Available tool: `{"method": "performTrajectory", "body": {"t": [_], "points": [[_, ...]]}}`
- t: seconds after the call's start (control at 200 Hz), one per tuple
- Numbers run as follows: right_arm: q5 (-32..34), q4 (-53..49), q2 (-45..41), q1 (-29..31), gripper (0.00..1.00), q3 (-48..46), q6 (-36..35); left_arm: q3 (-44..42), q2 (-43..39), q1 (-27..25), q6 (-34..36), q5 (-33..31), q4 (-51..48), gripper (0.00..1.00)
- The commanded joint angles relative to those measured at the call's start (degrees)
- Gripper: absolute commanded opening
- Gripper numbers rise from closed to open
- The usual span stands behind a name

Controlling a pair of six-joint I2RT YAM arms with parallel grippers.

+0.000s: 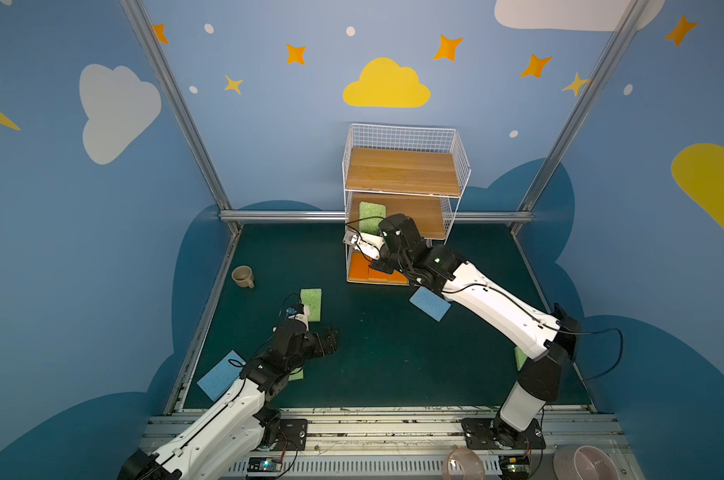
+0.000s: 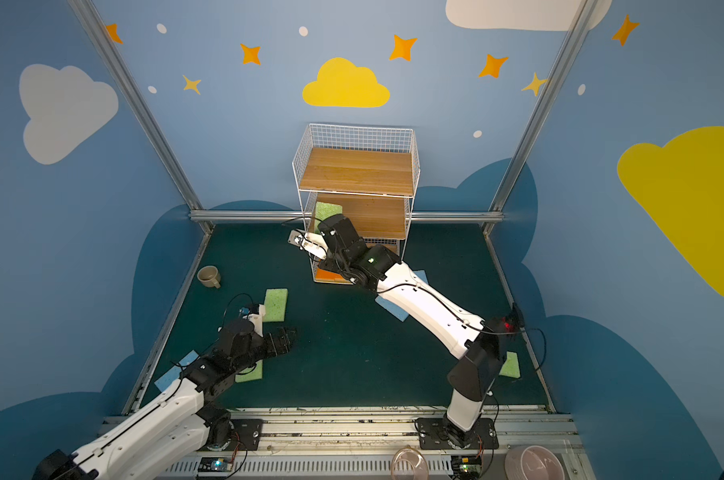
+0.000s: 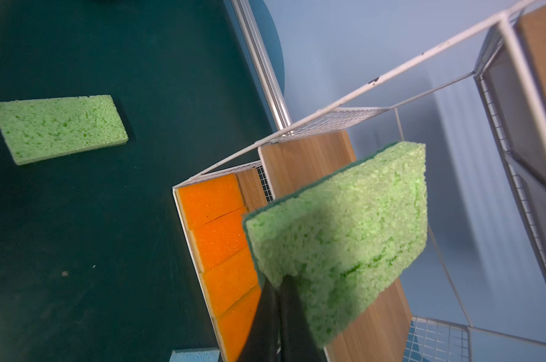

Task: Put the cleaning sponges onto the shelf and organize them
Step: 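Carry the green sponge up to the middle shelf board with the right gripper, then set the green sponge on the middle board and open the right gripper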

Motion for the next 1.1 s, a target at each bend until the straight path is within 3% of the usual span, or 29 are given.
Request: {"method": "performTrajectory", "body": {"t": [0.0,0.641,1.096], "points": [[-1.3,-2.6,2.7,-0.9,0.0,4.6,0.2,1.1,0.0,0.2,0.6,-0.9,0.5,1.0],[-3.6,-11.9,18.1,-3.9,0.0,24.8,0.9,0.0,5.2,0.2,0.4,-0.9,4.4,1.0],[-4.8,-12.3,21.6,-4.2,0.0,28.4,3.2,-0.2,6.1,0.3,0.3,-0.9,4.6,1.0]]}}
